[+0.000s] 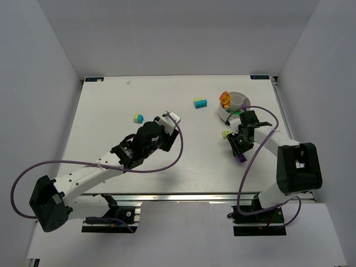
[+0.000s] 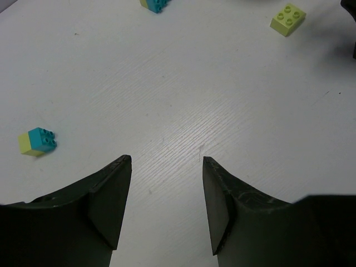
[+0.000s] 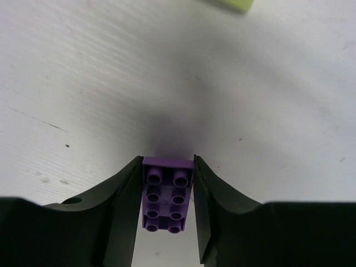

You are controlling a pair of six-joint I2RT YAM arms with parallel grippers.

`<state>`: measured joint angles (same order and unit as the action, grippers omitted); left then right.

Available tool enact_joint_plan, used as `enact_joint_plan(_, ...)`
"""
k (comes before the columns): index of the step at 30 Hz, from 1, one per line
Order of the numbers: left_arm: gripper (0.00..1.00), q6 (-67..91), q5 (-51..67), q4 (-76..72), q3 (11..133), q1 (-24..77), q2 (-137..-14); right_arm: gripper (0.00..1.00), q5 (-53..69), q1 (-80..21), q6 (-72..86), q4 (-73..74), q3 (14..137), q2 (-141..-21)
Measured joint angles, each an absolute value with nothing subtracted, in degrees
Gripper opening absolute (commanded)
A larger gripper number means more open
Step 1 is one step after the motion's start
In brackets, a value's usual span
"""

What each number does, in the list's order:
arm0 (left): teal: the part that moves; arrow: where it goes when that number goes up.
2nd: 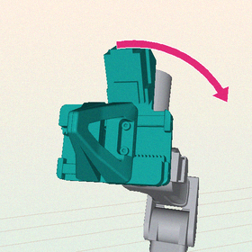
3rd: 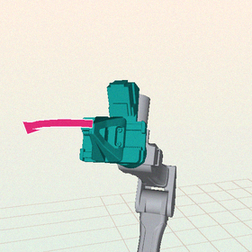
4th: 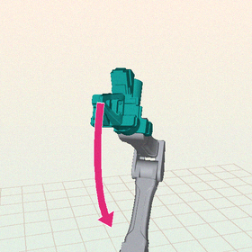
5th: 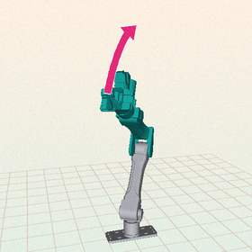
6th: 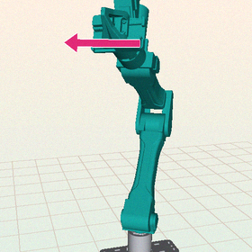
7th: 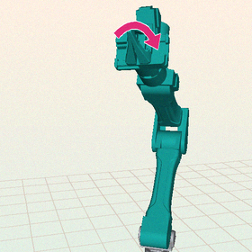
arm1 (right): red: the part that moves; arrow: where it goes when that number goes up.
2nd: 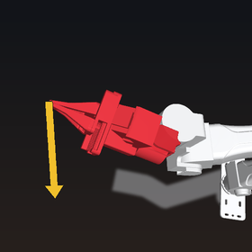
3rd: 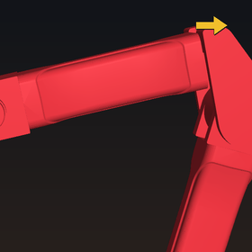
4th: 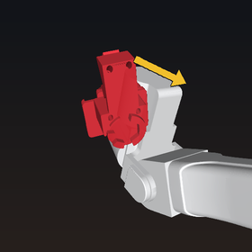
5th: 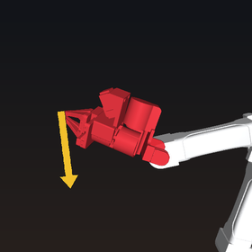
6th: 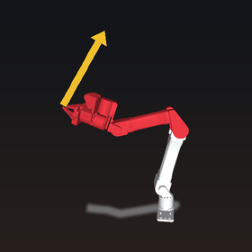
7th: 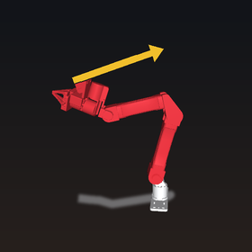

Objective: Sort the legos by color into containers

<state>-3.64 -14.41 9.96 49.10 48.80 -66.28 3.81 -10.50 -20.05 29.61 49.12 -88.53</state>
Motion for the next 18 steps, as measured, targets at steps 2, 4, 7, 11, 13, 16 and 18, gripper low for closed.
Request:
enact_joint_plan(2,0.64,-3.6,-14.4,10.0,49.1,48.8,-66.3,0.0,4.9,-10.2,-20.2,30.6,51.0,-88.0)
enact_joint_plan(4,0.64,-3.6,-14.4,9.9,49.1,48.8,-66.3,0.0,6.5,-9.4,-20.2,31.1,54.2,-86.5)
enact_joint_plan(7,0.64,-3.6,-14.6,9.9,49.1,48.8,-66.3,0.0,8.8,-7.7,-19.8,29.0,59.7,-82.3)
enact_joint_plan(11,0.64,-3.6,-15.0,9.9,49.1,48.8,-66.3,0.0,10.4,-4.5,-16.4,20.5,64.5,-77.7)
enact_joint_plan(13,0.64,-3.7,-15.4,9.9,49.1,48.8,-66.3,0.0,10.7,-2.5,-13.1,15.4,65.5,-77.5)
enact_joint_plan(16,0.64,-3.8,-15.9,9.9,49.1,48.8,-66.3,0.0,10.9,0.1,-8.1,9.6,65.6,-79.3)
enact_joint_plan(18,0.64,-4.0,-16.2,9.9,49.1,48.8,-66.3,0.0,10.7,1.5,-4.1,6.9,65.6,-81.4)
